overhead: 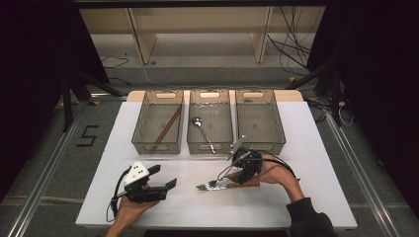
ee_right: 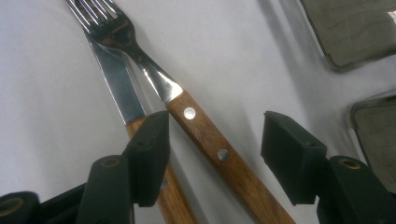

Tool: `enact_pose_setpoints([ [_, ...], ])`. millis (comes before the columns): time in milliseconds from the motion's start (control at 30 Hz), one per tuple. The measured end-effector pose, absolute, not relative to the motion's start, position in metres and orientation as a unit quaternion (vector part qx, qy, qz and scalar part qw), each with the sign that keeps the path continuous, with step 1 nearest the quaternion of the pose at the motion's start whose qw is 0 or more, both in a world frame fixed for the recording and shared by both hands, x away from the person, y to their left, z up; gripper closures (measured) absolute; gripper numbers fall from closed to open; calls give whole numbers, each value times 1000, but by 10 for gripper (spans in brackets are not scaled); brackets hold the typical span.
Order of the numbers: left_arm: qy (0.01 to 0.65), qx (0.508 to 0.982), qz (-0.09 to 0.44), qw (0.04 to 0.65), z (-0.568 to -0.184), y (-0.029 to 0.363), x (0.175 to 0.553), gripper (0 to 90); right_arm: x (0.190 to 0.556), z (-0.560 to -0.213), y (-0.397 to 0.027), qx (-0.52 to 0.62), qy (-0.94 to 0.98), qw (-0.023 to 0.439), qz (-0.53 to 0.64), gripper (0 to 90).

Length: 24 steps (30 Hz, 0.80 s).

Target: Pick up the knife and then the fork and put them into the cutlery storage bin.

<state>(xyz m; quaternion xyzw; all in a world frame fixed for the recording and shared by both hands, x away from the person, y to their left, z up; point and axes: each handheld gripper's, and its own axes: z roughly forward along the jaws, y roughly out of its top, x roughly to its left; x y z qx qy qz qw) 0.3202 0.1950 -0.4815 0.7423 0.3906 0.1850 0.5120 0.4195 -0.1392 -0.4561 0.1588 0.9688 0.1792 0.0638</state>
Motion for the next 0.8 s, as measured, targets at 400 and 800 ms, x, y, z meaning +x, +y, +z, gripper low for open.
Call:
enact_pose_setpoints([
  [400, 390, 744, 185, 510, -481, 195, 320, 185, 424, -463, -134, 151, 974, 49, 161, 516],
  [800, 390, 744, 185, 509, -482, 195, 320, 185, 419, -464, -131, 125, 978, 56, 159, 628],
])
